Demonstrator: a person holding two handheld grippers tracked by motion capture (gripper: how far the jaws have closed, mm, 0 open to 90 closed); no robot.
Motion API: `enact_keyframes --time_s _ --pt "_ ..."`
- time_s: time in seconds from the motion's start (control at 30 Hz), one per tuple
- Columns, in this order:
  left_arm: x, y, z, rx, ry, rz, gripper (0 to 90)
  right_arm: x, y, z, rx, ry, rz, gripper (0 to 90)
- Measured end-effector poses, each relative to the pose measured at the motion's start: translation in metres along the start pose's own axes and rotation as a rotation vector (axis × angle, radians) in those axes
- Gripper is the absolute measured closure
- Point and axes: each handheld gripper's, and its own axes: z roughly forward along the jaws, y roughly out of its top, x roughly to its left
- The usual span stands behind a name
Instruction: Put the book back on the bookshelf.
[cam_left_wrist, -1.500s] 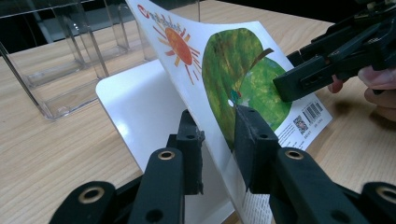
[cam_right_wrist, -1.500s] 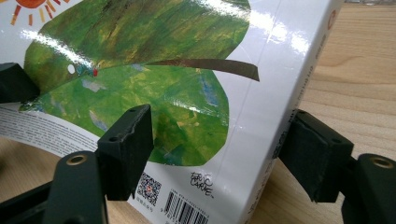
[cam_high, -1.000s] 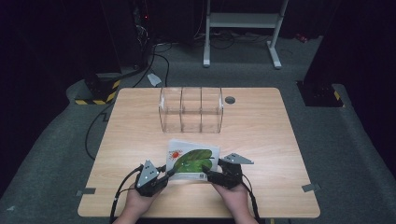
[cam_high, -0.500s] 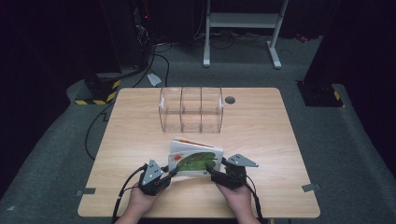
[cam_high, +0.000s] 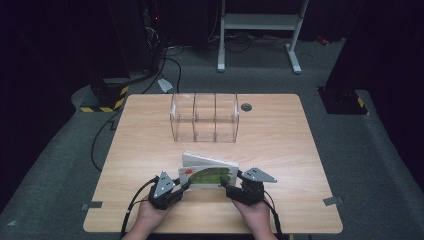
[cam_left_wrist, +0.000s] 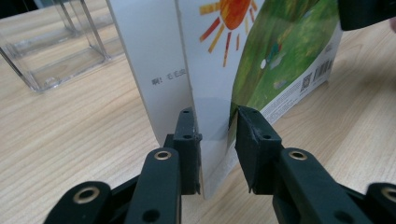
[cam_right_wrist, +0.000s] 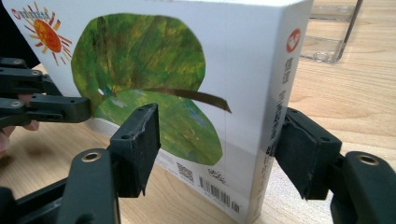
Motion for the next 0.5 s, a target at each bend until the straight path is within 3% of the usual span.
enact_keyframes --time_s 0.43,0.5 --pt "0.002 -0.005 0.004 0.019 0.016 -0.023 64.9 0.002 0.000 -0.009 -0.038 0.008 -0.037 33.2" --pt "0.004 -0.006 0.003 0.021 0.020 -0.036 60.8 0.001 0.000 -0.010 -0.041 0.008 -0.043 31.9"
